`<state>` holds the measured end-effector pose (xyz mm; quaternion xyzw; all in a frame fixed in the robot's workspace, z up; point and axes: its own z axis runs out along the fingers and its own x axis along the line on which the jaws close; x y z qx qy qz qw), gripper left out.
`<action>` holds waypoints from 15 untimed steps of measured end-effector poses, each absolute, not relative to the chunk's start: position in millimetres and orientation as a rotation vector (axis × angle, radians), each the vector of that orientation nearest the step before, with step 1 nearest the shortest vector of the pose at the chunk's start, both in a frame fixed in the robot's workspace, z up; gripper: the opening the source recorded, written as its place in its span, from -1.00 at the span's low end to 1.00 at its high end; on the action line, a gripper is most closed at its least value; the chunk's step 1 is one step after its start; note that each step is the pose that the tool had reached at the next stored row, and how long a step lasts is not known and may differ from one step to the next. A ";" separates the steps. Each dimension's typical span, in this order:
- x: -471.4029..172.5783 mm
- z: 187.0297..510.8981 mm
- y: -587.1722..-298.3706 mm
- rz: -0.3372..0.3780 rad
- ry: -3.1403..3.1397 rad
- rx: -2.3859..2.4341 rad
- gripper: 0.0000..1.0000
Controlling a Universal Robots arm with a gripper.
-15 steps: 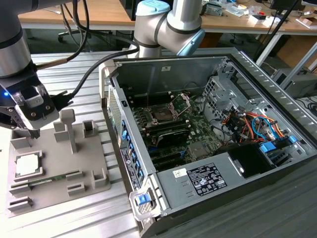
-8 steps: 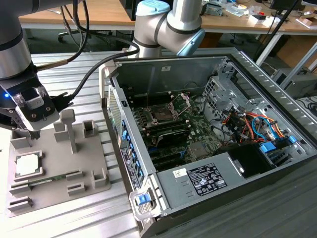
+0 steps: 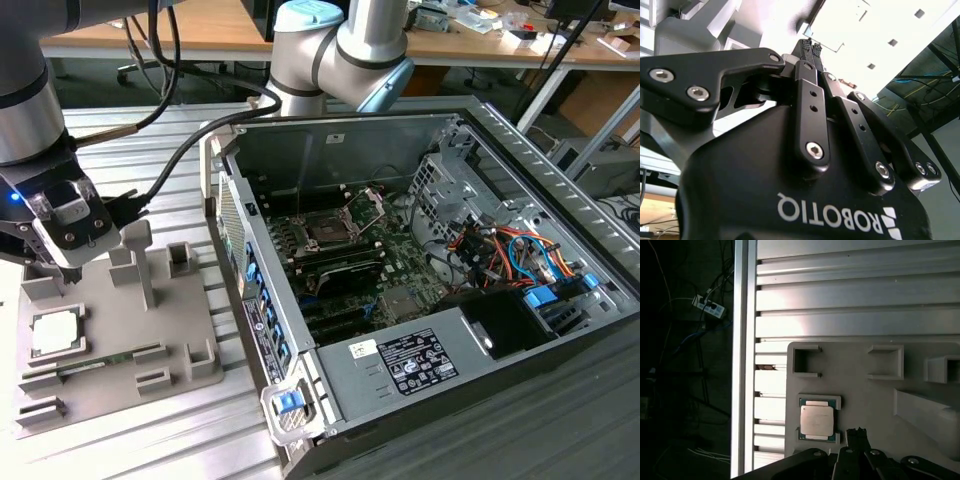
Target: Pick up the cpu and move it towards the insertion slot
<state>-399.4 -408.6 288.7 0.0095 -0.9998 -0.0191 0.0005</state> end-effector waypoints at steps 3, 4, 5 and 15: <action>-399.4 288.0 -408.8 -0.060 -3.140 0.030 -0.79; -399.4 287.7 -408.8 -0.060 -3.140 0.030 -0.79; -399.4 287.5 -408.9 -0.060 -3.140 0.030 -0.79; -399.4 284.9 -409.6 -0.060 -3.140 0.030 -0.79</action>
